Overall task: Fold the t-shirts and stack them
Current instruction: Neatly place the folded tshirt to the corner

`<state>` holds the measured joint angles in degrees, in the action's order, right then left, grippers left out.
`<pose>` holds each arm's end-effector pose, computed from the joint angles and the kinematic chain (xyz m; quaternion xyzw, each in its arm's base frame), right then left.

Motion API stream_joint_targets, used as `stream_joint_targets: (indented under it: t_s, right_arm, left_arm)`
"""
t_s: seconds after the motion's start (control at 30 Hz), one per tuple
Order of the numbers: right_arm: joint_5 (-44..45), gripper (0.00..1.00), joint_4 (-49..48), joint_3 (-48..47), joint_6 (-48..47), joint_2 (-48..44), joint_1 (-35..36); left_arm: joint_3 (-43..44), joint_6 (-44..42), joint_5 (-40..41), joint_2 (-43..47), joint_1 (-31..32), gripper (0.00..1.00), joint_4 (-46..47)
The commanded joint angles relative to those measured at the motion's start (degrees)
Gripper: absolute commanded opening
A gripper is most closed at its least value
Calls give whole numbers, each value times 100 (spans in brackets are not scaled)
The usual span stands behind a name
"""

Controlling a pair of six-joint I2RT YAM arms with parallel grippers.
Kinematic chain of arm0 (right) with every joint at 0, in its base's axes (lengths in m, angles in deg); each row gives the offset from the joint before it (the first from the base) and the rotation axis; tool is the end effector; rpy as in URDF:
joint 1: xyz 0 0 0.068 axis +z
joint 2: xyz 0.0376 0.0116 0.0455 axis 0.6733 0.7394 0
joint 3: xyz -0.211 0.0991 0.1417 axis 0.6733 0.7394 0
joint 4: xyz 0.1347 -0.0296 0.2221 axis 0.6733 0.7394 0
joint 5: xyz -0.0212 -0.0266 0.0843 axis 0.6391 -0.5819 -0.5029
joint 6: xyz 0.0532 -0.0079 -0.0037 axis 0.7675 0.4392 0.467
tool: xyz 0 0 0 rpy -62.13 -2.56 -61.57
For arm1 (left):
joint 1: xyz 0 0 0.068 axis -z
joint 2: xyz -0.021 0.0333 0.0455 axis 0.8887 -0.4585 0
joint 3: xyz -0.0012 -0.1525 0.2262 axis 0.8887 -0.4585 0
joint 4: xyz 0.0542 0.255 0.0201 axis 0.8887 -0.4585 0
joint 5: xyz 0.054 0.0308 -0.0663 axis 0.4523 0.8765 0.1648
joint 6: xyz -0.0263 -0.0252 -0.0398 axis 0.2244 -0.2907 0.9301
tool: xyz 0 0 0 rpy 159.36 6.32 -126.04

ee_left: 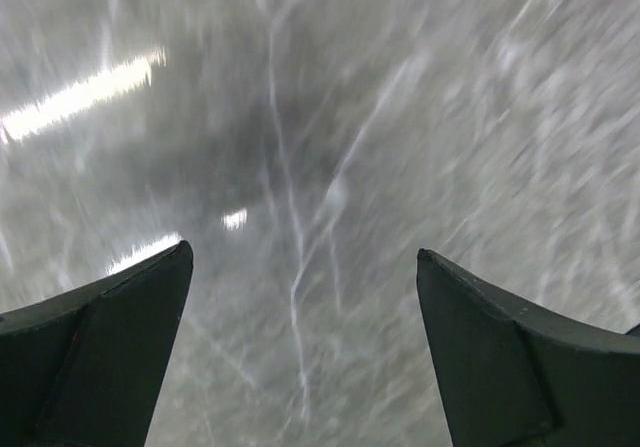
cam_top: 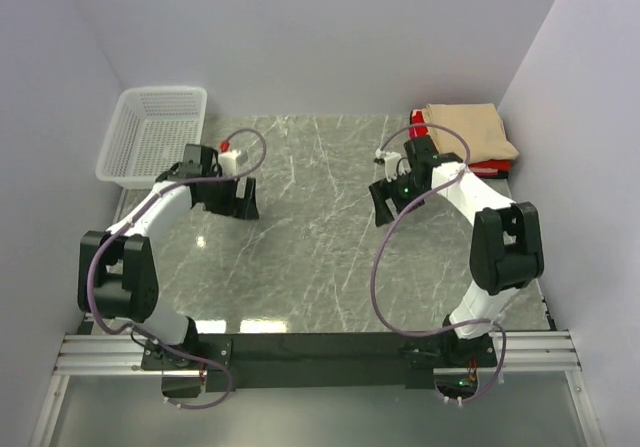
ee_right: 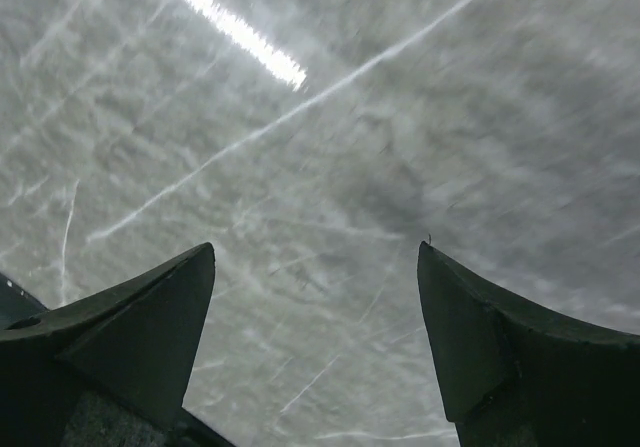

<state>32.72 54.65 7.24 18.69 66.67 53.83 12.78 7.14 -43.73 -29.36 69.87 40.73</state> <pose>0.3371 0.0837 0.2217 -0.2895 0.9165 0.1972 0.1932 0.3136 -0.0542 0.2362 0.1361 0.9278 -0.2138 0.2736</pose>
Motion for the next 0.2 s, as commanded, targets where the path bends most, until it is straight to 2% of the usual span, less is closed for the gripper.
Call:
stream_joint_targets:
  t_s: [0.0, 0.17]
  right_arm:
    - [58, 88, -448, 365, 103, -816, 132]
    - [224, 88, -554, 586, 287, -1185, 150]
  left_arm:
    - [-454, -415, 390, 596, 14, 100, 70]
    - [-659, -503, 689, 1125, 14, 99, 185]
